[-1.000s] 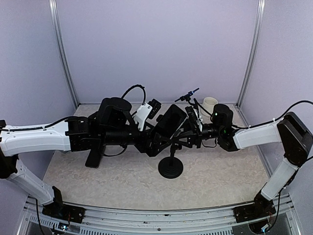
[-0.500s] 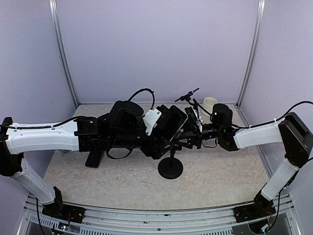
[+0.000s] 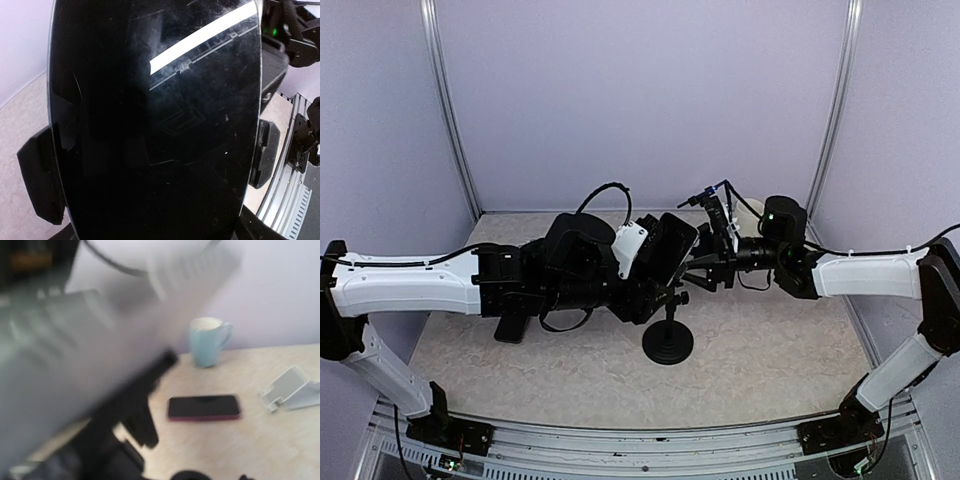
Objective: Remove the phone from the phone stand
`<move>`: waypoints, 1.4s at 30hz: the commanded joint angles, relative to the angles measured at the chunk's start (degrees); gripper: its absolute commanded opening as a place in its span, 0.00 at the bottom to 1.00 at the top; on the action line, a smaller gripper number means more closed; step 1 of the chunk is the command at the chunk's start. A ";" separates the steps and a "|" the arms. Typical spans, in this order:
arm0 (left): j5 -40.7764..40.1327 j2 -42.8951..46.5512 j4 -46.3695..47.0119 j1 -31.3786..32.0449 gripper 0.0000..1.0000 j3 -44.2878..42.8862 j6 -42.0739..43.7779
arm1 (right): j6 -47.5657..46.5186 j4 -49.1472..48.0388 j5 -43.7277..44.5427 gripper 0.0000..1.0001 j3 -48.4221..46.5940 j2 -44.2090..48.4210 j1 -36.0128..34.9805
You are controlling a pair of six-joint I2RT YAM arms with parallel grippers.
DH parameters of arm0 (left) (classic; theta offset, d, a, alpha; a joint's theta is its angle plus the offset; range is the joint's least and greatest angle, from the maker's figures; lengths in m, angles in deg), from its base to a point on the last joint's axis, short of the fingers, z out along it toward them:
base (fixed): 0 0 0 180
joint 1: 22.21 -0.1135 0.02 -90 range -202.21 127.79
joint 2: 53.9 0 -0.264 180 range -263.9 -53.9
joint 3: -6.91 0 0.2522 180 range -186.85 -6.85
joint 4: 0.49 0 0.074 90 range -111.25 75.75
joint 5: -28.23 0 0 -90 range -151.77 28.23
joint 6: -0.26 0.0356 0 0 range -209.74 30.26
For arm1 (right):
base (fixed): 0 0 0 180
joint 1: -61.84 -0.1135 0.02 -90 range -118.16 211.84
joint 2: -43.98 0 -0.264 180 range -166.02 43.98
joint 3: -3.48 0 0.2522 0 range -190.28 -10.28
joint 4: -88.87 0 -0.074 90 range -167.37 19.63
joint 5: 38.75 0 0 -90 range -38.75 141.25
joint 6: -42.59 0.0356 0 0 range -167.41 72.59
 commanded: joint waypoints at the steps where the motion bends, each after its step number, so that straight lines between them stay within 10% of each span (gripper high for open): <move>1: -4.33 1.75 2.64 0.27 0.57 1.27 -2.41 | 2.85 4.97 8.03 0.70 -0.22 5.32 -0.49; 25: -9.32 1.19 6.22 1.23 0.53 1.91 -3.69 | 39.15 20.03 21.51 0.71 8.30 26.33 -0.35; 42: -12.53 -5.13 4.32 5.60 0.50 -4.46 -3.29 | 38.05 21.91 26.13 0.69 10.82 29.94 -6.79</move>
